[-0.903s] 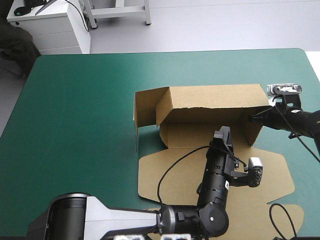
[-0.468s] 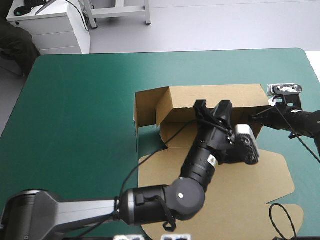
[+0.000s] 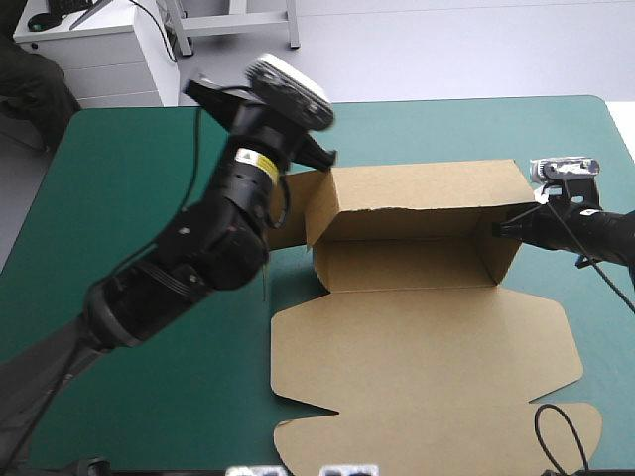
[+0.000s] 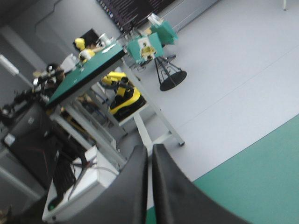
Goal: Fold the box
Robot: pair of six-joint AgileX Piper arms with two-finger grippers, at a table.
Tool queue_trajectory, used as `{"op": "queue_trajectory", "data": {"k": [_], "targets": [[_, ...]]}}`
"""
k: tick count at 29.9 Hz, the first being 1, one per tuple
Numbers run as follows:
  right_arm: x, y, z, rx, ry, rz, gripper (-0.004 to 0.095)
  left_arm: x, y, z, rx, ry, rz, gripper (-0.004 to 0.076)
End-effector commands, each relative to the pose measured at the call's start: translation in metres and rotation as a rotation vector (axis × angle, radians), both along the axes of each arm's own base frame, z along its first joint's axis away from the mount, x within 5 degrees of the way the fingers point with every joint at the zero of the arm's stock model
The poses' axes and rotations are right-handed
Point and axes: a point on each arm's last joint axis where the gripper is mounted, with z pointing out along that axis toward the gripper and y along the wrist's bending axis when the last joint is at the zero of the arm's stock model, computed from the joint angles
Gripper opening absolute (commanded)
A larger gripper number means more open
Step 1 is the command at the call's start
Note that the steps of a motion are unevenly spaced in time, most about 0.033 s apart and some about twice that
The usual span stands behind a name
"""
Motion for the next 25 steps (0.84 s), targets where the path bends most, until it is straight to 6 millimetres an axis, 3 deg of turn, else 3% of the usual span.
{"op": "queue_trajectory", "data": {"k": [1, 5, 12, 20, 25], "targets": [[-0.003, 0.003, 0.041, 0.063, -0.109, -0.022, 0.0001, 0.001, 0.055, 0.034, -0.133, -0.026, 0.049, 0.0013], [-0.001, 0.013, 0.064, 0.086, -0.146, -0.002, 0.0001, 0.008, 0.1, 0.039, -0.154, 0.026, 0.133, 0.0013], [-0.004, 0.055, 0.095, 0.025, -0.124, 0.025, 0.0001, 0.024, 0.164, 0.033, -0.262, 0.137, 0.295, 0.0013], [-0.012, 0.085, 0.125, 0.005, -0.013, 0.063, 0.0001, 0.032, 0.208, 0.022, -0.351, 0.252, 0.357, 0.0012], [-0.001, 0.088, 0.124, -0.007, 0.129, 0.07, 0.0001, 0.034, 0.228, 0.011, -0.379, 0.317, 0.423, 0.0012]]}}
